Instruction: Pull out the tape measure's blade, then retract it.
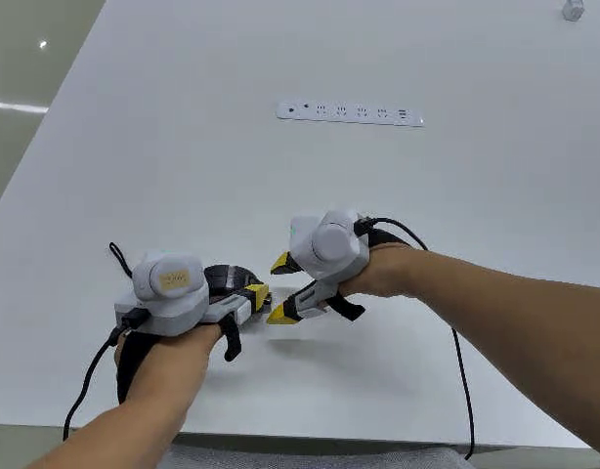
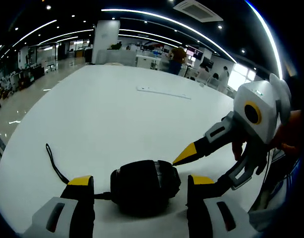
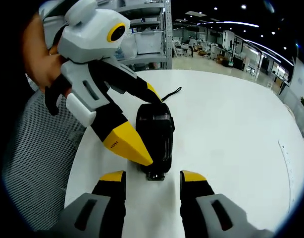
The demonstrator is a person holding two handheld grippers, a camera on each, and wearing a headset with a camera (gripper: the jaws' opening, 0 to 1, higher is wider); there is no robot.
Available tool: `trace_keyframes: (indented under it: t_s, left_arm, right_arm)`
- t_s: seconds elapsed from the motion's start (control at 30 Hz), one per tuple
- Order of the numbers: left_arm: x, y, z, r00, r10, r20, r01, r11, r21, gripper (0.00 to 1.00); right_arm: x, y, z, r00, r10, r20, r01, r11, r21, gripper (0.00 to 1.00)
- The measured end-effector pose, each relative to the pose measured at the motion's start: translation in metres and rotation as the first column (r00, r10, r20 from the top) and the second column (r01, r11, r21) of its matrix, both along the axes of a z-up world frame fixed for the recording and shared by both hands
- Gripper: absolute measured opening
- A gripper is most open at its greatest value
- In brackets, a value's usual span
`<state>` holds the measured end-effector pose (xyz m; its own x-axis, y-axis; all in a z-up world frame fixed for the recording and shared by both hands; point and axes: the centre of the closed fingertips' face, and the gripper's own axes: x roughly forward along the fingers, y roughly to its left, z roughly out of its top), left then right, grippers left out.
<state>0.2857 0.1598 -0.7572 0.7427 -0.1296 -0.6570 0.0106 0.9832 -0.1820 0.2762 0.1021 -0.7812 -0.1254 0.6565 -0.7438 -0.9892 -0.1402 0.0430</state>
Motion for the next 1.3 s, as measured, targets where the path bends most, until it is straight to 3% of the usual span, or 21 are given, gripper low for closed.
trace_keyframes:
  t_s: [0.47,0.93,1.23,1.3]
  left_arm:
    - [0.003,-0.005,-0.008,0.999,-0.013,-0.031,0.013,1.000,-0.001,0.62]
    - [0.006,-0.008,-0.011,0.998,0.016,-0.054,-0.016,1.000,0.002,0.60]
    - [0.005,-0.009,-0.013,0.997,0.002,-0.074,0.001,0.999,0.038,0.58]
    - [0.005,-0.010,-0.014,0.996,-0.019,-0.087,0.026,0.997,0.074,0.57]
  right_arm:
    - [0.000,-0.002,-0.023,1.000,0.010,-0.007,-0.010,0.998,-0.058,0.29]
    - [0.002,0.004,-0.028,1.000,-0.026,-0.016,0.025,0.998,-0.063,0.17]
    - [0.002,0.003,-0.030,1.000,-0.031,0.000,0.031,0.997,-0.074,0.15]
    - [0.002,0.003,-0.029,0.999,-0.033,-0.004,0.033,0.997,-0.074,0.15]
